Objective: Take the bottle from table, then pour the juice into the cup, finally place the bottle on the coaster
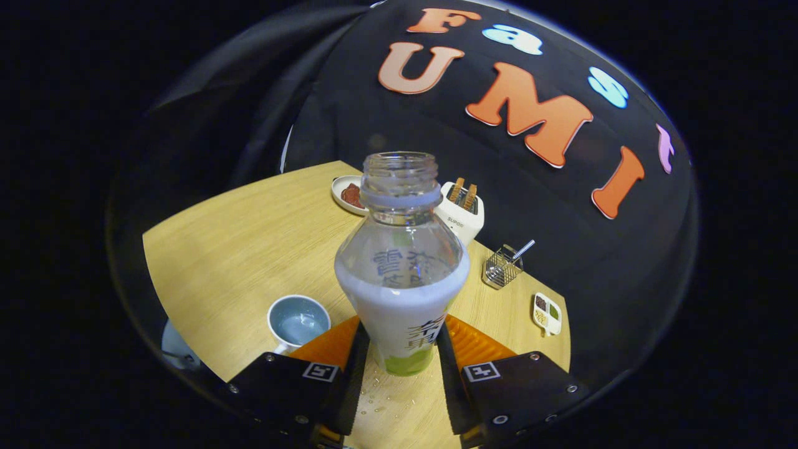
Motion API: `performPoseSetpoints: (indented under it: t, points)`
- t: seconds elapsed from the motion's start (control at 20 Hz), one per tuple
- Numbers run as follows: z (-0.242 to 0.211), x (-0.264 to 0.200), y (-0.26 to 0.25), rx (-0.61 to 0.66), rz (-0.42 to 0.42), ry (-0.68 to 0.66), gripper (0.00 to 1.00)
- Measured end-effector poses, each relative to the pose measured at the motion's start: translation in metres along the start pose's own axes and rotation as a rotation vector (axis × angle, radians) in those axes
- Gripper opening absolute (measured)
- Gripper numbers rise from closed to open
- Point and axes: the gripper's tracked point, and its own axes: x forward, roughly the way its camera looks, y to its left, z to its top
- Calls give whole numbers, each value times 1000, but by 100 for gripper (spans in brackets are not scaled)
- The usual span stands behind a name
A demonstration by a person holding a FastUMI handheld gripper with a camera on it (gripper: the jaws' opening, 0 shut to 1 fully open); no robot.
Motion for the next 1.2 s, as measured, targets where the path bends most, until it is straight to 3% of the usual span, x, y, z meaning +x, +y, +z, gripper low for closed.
performPoseSetpoints:
  t: [0.25, 0.45, 1.2]
  points:
    - [-6, 22, -43, 292, -11, -27, 58]
    - [-24, 48, -73, 391, -39, -26, 58]
    - [-65, 157, -85, 442, -77, -3, 58]
